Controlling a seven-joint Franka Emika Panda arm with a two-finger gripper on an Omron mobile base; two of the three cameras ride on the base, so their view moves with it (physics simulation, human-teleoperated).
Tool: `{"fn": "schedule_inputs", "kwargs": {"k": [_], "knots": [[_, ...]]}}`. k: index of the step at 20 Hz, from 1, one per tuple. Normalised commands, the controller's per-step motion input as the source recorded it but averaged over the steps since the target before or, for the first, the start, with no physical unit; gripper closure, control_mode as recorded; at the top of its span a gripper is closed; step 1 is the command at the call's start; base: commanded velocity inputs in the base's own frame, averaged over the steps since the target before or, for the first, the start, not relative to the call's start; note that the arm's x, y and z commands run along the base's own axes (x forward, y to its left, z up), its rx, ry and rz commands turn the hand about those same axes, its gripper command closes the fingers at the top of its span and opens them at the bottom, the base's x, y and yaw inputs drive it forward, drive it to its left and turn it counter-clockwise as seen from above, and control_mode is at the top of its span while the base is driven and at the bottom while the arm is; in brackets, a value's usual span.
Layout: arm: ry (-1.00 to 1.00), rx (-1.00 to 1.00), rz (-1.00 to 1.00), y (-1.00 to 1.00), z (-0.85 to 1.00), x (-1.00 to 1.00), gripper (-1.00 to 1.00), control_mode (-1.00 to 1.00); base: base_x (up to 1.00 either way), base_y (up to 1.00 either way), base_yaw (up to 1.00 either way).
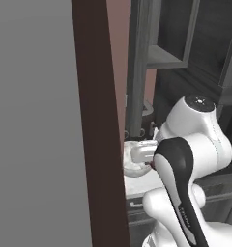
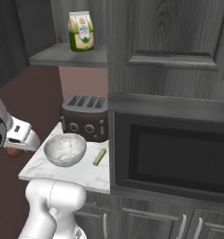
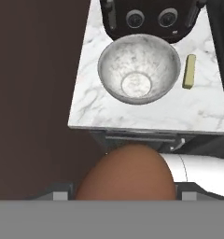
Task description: Pick the egg and butter from the fridge and place them by the bowl for mixing.
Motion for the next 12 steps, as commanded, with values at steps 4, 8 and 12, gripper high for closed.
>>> {"fn": "schedule_inputs", "kwargs": {"k": [4,8,12], "knots": [[0.04,-0.01,0.14,-0.06,-0.22,0.00,1.00,-1.00,0.00,0.00,0.00],[0.10,0.07,0.00,-0.51,-0.08,0.26,1.00,-1.00,0.00,0.00,0.00],[0.06,0.00,-0.03,-0.60,-0.32,0.71,1.00,-1.00,0.00,0.00,0.00]]}}
